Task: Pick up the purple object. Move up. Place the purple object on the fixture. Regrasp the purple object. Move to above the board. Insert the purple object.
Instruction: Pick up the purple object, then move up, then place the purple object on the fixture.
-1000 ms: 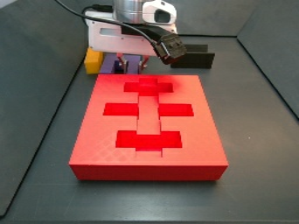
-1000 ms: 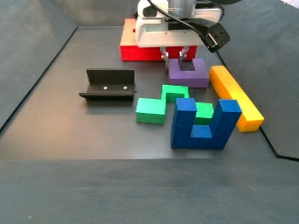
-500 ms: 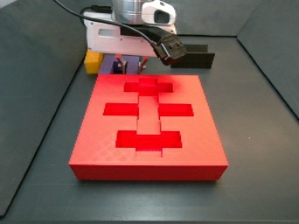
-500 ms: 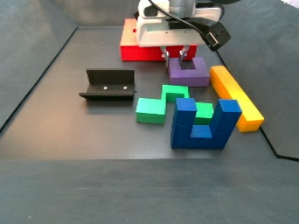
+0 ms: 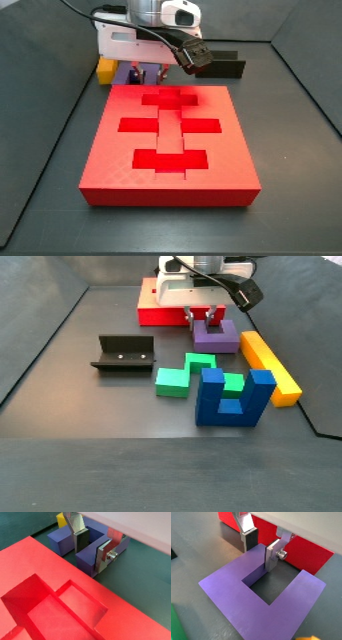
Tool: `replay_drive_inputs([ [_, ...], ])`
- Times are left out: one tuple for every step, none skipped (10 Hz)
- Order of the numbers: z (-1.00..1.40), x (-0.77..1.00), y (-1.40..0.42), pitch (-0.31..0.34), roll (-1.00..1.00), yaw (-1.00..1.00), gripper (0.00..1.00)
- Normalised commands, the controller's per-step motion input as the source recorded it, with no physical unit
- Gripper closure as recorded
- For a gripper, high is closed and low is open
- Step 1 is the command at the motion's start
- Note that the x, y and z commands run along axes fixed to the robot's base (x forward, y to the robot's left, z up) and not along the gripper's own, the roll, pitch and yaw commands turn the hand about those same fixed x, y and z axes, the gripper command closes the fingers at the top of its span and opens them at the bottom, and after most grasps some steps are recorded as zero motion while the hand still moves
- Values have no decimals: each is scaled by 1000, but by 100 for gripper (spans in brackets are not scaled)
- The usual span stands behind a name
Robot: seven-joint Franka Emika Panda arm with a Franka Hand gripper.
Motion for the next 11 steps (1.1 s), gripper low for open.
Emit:
replay_drive_inputs([
  [0,0,0,0,0,0,100],
  [0,0,0,0,0,0,100],
  [0,0,0,0,0,0,100],
  [0,0,0,0,0,0,100],
  [833,0,0,0,0,0,100],
  [805,-17,-6,15,-4,49,100],
  [538,-51,-18,51,-64,54,100],
  [271,-16,8,42,-111,29,100],
  [0,0,-20,0,0,0,100],
  [217,249,0,163,-103,-46,100],
  [1000,397,0,146,-503,-71,100],
])
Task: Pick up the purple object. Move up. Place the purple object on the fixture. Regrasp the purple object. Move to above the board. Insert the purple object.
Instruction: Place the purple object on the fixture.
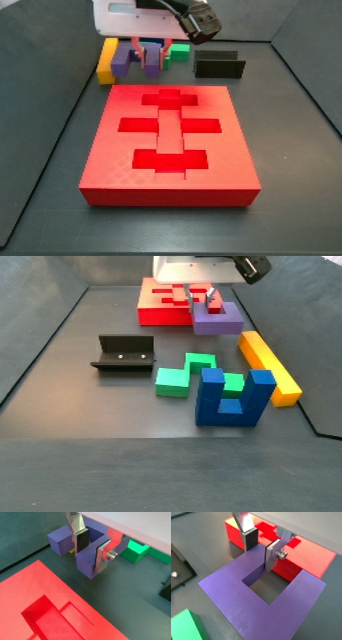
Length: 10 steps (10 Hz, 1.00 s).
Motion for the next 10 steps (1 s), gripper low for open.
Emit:
replay_drive_inputs([
  [1000,466,9,94,-357,-63,100],
  [1000,523,0,83,-397,-103,100],
  [1000,477,0,3,-477,-109,100],
  [1000,483,6,0,-457,-106,100],
  [1000,423,17,0,-454,-91,100],
  [954,389,0,0,-651,-46,100],
  [777,440,0,-6,-794,-94,100],
  [557,494,0,-86,-960,-151,100],
  [440,523,0,-89,-1000,-171,100],
  [363,606,0,-43,-1000,-283,100],
])
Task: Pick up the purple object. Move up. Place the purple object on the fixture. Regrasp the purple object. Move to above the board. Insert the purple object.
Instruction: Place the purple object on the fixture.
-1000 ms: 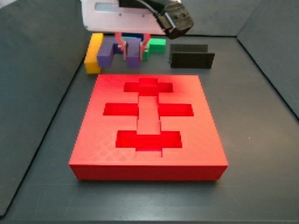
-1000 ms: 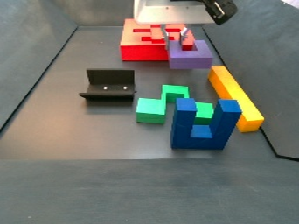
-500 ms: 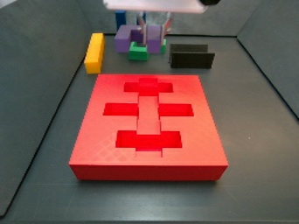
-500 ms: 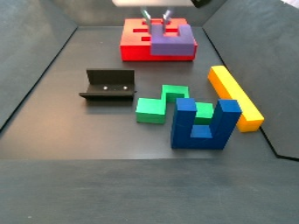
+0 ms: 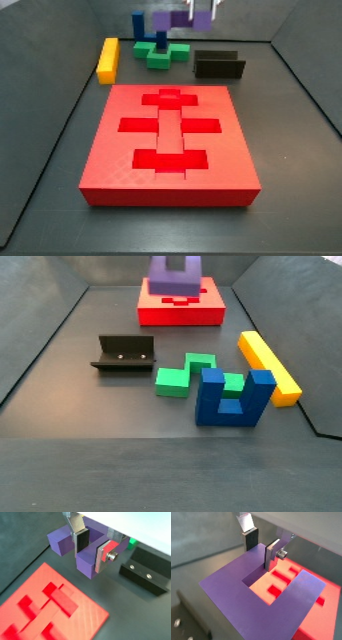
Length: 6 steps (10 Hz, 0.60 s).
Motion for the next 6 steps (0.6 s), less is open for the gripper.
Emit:
replay_drive_inputs([
  [340,617,20,-37,-1000,-306,100],
  [300,669,14,-14,-1000,-283,100],
  [240,717,14,0,-1000,-240,100],
  [180,726,43,0,-1000,-157,100],
  [57,709,57,0,-1000,-63,100],
  [0,706,60,31,-1000,-14,100],
])
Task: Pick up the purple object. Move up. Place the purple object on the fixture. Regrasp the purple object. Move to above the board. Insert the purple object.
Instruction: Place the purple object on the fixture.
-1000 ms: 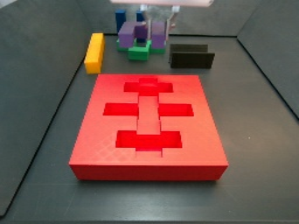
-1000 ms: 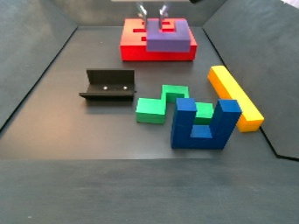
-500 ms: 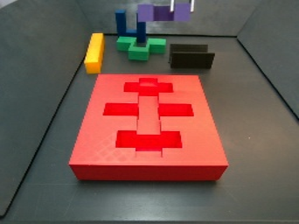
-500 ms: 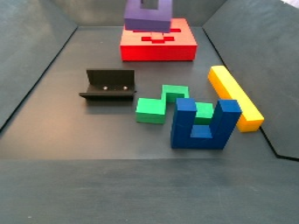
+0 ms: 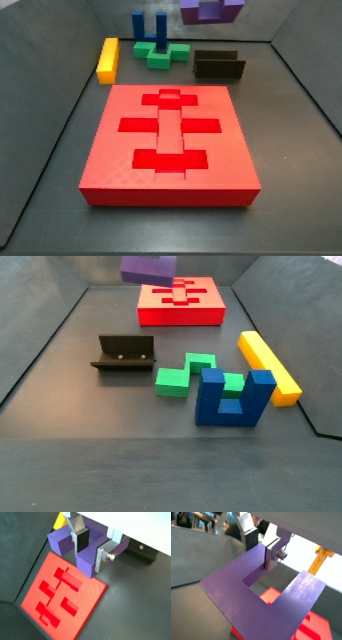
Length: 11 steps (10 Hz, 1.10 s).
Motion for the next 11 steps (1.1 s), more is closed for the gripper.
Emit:
replay_drive_inputs([
  [0,666,131,83,-1000,0,100],
  [0,611,371,291,-846,0,100],
  [-266,757,406,437,-463,0,100],
  [-194,757,423,460,-423,0,100],
  [-120,749,417,497,-377,0,100],
  [-20,789,389,491,-314,0,100],
  [0,811,334,463,-369,0,100],
  [129,817,249,451,-446,0,100],
  [0,800,120,483,-560,0,100],
  [-591,869,269,403,-266,-80,100],
  [-897,280,154,20,114,-151,100],
])
